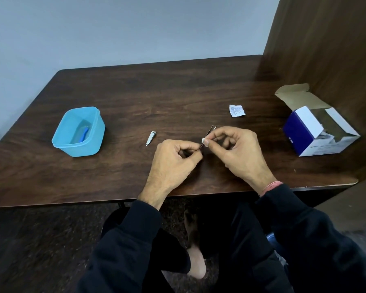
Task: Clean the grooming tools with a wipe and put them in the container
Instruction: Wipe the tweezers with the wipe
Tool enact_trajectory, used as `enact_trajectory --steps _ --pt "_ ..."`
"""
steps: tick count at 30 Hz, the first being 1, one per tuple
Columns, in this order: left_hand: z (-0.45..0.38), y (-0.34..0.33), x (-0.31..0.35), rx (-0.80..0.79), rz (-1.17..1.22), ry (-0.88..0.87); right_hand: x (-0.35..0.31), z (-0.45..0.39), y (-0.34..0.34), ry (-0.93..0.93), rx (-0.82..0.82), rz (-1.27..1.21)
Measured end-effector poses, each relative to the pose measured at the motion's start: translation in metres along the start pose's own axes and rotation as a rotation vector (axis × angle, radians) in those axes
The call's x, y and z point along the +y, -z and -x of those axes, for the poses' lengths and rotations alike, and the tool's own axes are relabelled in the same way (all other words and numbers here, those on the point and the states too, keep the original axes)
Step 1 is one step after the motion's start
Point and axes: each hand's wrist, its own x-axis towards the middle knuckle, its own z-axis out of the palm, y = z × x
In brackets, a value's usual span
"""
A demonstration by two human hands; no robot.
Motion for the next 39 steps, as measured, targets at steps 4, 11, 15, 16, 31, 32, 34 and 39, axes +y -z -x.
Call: enact_trajectory --steps 4,11,15,16,31,32,34,39 --pt "-0.001 -0.001 -0.003 0.031 -0.028 -0.007 -0.002 0.0 -0.001 -0.035 0.057 -0.007" --pt "0.0 -0.001 0.002 0.023 0.004 0.04 0.002 -0.008 0.004 -0.224 0.269 -0.082" --pt "0.001 -0.002 0.005 0.085 0.026 0.059 0.002 -0.007 0.006 -0.244 0.295 -0.103" --pt "0.001 -0.003 0.005 0.097 0.034 0.058 0.002 -0.007 0.006 -0.24 0.296 -0.108" --pt "0.018 0.024 0.012 0.712 0.202 -0.101 -0.024 0.006 -0.037 -0.21 0.259 -0.358" --pt "0.02 0.036 0.011 0.801 0.171 -0.112 -0.028 0.007 -0.047 -0.202 0.212 -0.361" --pt "0.019 0.069 0.007 0.987 0.117 -0.098 -0.036 0.008 -0.065 -0.198 0.134 -0.367" --pt "0.014 0.168 -0.012 1.234 -0.021 0.025 -0.057 0.002 -0.101 -0.188 0.016 -0.394"
